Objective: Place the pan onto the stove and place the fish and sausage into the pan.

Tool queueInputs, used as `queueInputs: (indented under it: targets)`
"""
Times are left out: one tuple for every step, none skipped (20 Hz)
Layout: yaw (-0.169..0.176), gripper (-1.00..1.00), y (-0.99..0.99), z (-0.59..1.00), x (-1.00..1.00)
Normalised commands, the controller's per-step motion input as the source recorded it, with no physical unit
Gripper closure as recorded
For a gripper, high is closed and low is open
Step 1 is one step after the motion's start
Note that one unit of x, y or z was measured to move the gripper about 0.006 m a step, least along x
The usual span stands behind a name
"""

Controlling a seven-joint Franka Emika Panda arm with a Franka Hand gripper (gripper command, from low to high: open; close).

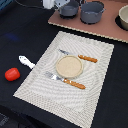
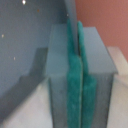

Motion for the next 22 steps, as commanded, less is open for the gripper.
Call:
queueInputs:
  targets:
    - [0.0, 1.0, 0.34, -0.18, 0.06]
    - [0.0, 1.0, 0.33, -0.17, 0.08]
    - [0.0, 1.0, 0.36, -0.16, 0.12]
    - [0.0, 1.0, 0.41, -0.14, 0.18]
    - [0.0, 1.0, 0.42, -0.14, 0.18]
    - [0.0, 1.0, 0.42, -0.13, 0.19]
    - [0.0, 1.0, 0.39, -0.13, 0.15]
    - [0.0, 1.0, 0.36, -0.11, 0.15]
    - [-0.009, 1.0, 0.33, -0.05, 0.15]
    - [-0.019, -1.0, 0.28, 0.0, 0.15]
    - [-0.036, -1.0, 0.24, 0.09, 0.17]
    - [-0.045, -1.0, 0.26, 0.34, 0.19]
    - [-0.046, -1.0, 0.23, 0.49, 0.21]
    - [-0.038, -1.0, 0.21, 0.57, 0.15]
    - [-0.03, -1.0, 0.17, 0.61, 0.09]
    - [-0.021, -1.0, 0.14, 0.57, 0.08]
    - [-0.016, -1.0, 0.15, 0.55, 0.08]
    - [-0.011, -1.0, 0.11, 0.48, 0.05]
    - [-0.01, -1.0, 0.07, 0.41, 0.02]
    - [-0.004, -1.0, 0.04, 0.43, 0.04]
    - [0.0, -1.0, -0.05, 0.48, 0.07]
    - [-0.002, -1.0, -0.22, 0.5, 0.08]
